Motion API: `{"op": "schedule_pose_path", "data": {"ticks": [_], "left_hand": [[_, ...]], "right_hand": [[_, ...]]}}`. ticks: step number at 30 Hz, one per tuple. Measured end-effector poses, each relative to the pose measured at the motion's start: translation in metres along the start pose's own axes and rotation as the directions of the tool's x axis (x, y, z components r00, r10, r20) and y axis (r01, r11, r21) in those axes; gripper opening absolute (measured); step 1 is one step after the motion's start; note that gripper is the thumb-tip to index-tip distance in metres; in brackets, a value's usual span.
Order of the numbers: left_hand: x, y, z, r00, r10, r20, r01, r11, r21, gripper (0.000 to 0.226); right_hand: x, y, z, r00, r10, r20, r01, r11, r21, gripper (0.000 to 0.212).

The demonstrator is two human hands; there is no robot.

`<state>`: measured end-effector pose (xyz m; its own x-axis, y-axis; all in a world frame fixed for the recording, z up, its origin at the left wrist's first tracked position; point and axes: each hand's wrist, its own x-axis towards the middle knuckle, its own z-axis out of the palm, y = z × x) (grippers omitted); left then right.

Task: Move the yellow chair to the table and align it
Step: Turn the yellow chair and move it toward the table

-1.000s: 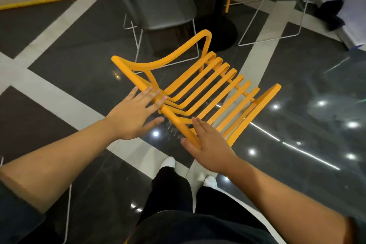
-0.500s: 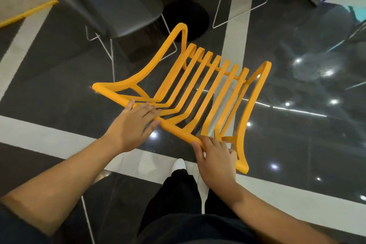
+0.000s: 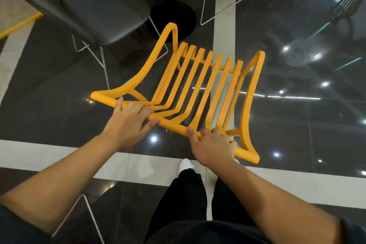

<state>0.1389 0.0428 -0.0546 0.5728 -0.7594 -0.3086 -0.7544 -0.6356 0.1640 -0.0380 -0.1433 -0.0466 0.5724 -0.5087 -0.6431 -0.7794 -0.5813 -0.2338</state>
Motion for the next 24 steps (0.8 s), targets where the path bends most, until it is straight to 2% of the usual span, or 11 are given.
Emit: {"op": "schedule_pose_path", "data": {"ticks": [5,8,12,16,21,24], "left_hand": [[0.000,0.003,0.001,0.999,0.036,-0.004,-0.035,0.996,0.088,0.064],[-0.002,0.009,0.004,0.999,0.030,-0.041,-0.023,0.985,0.170,0.066],[-0.011,0.026,0.014,0.999,-0.016,-0.041,0.025,0.972,0.233,0.064],[-0.016,0.059,0.026,0.996,-0.060,-0.069,0.071,0.983,0.167,0.066],[-0.009,0.120,0.035,0.984,-0.141,-0.105,0.149,0.986,0.069,0.060],[-0.002,0.155,0.041,0.978,-0.179,-0.110,0.185,0.982,0.047,0.061]], "right_hand": [[-0.003,-0.001,0.011,0.993,-0.001,-0.121,0.000,1.000,-0.002,0.070],[-0.011,0.008,0.022,0.958,-0.057,-0.281,0.060,0.998,0.003,0.058],[-0.009,0.030,0.035,0.917,-0.122,-0.380,0.108,0.993,-0.057,0.054],[-0.005,0.072,0.037,0.838,-0.219,-0.500,0.199,0.975,-0.095,0.041],[0.009,0.123,0.011,0.785,-0.231,-0.575,0.194,0.973,-0.125,0.051],[0.017,0.155,-0.008,0.785,-0.263,-0.561,0.214,0.965,-0.153,0.051]]}}
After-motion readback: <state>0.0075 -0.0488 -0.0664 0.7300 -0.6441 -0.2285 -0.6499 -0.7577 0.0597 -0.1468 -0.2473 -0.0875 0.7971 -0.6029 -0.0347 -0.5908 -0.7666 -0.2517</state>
